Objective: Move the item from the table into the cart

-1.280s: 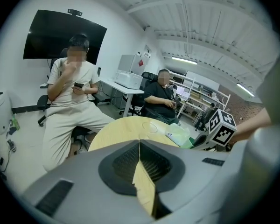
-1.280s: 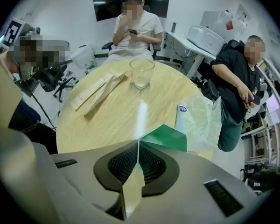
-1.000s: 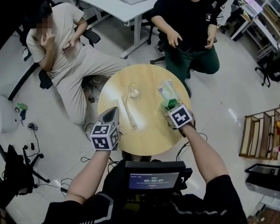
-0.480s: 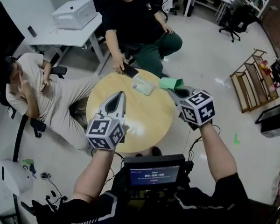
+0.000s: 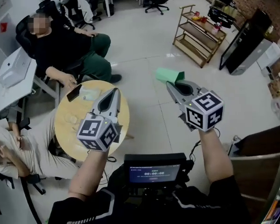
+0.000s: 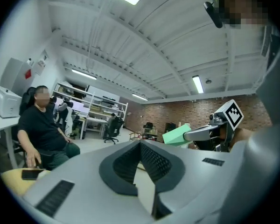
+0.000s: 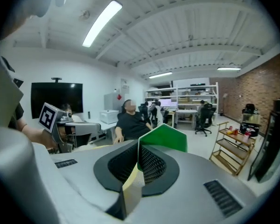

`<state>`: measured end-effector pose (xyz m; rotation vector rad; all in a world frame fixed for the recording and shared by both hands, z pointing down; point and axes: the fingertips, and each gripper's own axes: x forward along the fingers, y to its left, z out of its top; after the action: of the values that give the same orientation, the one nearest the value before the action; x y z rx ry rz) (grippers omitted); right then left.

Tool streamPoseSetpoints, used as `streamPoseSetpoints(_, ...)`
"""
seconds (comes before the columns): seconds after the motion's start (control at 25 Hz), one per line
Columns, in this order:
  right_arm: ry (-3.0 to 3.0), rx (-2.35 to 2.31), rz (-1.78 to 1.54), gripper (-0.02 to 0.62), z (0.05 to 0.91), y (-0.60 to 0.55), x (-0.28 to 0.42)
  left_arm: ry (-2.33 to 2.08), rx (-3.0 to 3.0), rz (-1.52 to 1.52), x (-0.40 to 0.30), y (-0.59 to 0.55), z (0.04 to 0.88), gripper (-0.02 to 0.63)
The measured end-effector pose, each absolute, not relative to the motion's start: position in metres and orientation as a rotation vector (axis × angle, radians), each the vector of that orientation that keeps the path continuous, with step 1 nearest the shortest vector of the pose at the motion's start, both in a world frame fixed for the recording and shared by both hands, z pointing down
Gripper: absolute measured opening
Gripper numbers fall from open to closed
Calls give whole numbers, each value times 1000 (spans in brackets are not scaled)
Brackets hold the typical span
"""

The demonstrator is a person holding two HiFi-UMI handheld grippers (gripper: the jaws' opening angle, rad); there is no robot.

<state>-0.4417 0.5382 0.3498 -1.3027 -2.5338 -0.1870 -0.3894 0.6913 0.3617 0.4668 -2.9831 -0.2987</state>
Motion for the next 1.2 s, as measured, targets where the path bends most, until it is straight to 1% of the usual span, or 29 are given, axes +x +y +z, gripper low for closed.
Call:
streamPoseSetpoints(0.12,-2711,-1051,-140,0,335,371,-434,-2909,772,-290,-414,534,357,0)
streamPoseSetpoints(0.28,-2842,-930,-111,0,348,71,-430,-2857,970,-269,-441,226,387,0)
streamPoseSetpoints(0.36,-2910,-817,-103,0,343,-42,-408,-2813,1107,-260,-441,105,386,0)
streamPoseSetpoints(0.44,-3007,-587,-76,0,326,-126,-372,-2719,1338,-227,-432,10,372,0)
streamPoseSetpoints(0.68,-3113,-46,-9,0,315,-291,-297,-2421,1846,-157,-396,-194,352,0)
streamPoseSetpoints(0.76,-3117,166,-13,0,308,-349,-259,-2299,2007,-155,-372,-269,345,0)
streamPoseSetpoints(0.96,-3065,685,-1,0,286,-473,-153,-1976,2346,-127,-291,-425,327,0)
streamPoseSetpoints(1.08,-3008,951,-38,0,277,-515,-88,-1801,2500,-122,-239,-487,322,0)
streamPoseSetpoints(1.2,-2929,1186,-51,0,271,-538,-10,-1610,2615,-148,-166,-531,315,0)
